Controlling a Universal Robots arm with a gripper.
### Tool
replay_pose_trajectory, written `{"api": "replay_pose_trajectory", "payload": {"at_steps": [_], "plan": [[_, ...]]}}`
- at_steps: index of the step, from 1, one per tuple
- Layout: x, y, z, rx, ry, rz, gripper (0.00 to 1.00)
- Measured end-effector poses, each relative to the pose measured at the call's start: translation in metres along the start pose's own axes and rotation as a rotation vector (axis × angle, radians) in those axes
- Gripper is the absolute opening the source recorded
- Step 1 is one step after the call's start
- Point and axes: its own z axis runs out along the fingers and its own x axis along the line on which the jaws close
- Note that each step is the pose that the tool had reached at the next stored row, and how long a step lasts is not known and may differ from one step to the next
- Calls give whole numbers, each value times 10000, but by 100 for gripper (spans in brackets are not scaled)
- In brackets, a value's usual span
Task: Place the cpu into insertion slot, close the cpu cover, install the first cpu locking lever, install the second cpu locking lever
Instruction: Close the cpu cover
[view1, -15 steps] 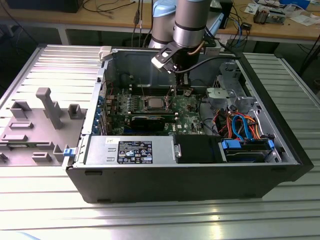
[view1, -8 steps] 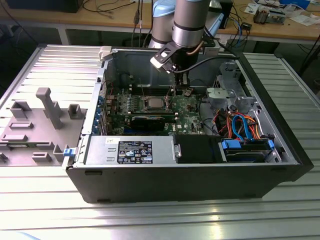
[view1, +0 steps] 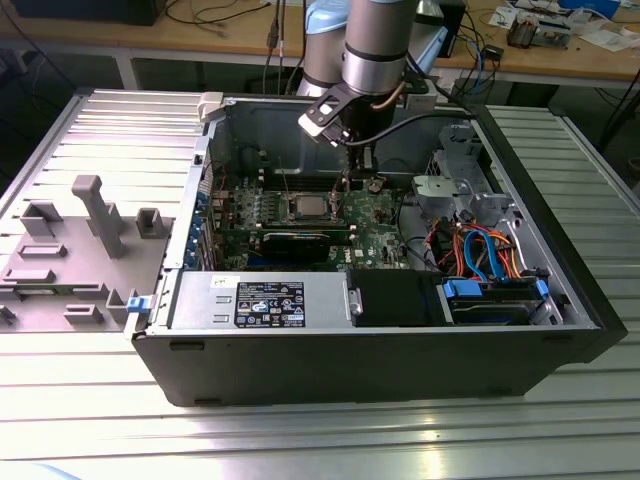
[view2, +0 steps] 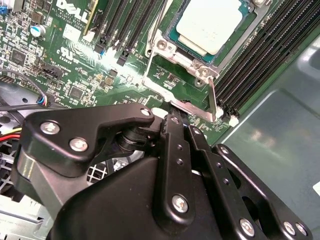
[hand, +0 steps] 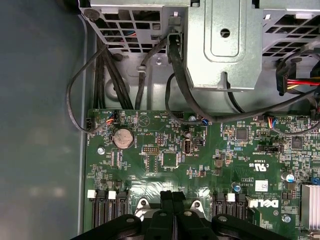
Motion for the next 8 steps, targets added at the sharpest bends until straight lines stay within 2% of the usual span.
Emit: {"api": "replay_pose_trajectory", "payload": {"at_steps": [8], "plan": [[1, -37, -1, 0, 0, 0, 11]]}}
